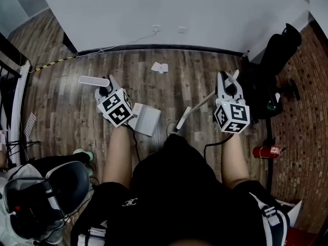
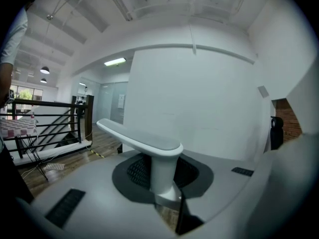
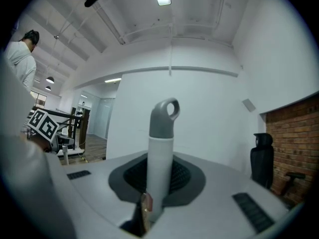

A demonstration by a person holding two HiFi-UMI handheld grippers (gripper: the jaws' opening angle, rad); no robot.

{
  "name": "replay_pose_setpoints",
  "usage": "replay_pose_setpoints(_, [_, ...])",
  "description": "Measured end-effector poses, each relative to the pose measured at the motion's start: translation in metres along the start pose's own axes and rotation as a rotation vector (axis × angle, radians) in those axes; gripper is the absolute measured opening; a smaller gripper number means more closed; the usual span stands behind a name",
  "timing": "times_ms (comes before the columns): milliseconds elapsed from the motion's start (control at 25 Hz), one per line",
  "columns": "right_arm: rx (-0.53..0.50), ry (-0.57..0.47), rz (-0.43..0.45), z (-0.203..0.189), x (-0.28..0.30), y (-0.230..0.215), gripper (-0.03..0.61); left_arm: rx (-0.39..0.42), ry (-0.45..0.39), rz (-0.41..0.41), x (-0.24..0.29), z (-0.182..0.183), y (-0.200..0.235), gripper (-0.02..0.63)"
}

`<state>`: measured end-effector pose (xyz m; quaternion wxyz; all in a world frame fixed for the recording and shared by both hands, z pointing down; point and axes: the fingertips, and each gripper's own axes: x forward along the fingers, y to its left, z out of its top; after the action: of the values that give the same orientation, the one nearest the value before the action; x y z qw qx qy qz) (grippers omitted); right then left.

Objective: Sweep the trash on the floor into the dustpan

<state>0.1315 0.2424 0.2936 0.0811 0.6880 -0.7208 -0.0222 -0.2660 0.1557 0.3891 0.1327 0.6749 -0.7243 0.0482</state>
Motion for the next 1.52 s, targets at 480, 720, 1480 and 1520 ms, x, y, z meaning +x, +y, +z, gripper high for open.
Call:
replay_pose_setpoints(480, [0.028, 0.026, 0.116, -0.038, 0.143, -0.036, 0.048, 0.029, 0.038, 0.149, 0.117, 0.025, -0.02, 0.064])
replay_pose_setpoints(720, [0.037, 0.059, 0.19, -0.061, 0.212, -0.064, 0.048, -0.012, 0.043, 0.255, 0.17, 0.036, -0.03, 0.064])
replay_pose_setpoints(1480, [-0.031, 0.109, 0.204, -0.085, 0.363, -0.11, 0.046, -0.075, 0.064, 0.17, 0.35, 0.035, -0.118, 0.066])
replay_pose_setpoints(1520, [-0.031, 0.119, 0.195, -0.087, 0.372, -0.111, 0.046, -0.081, 0.074, 0.164, 0.364, 0.032, -0.119, 0.066])
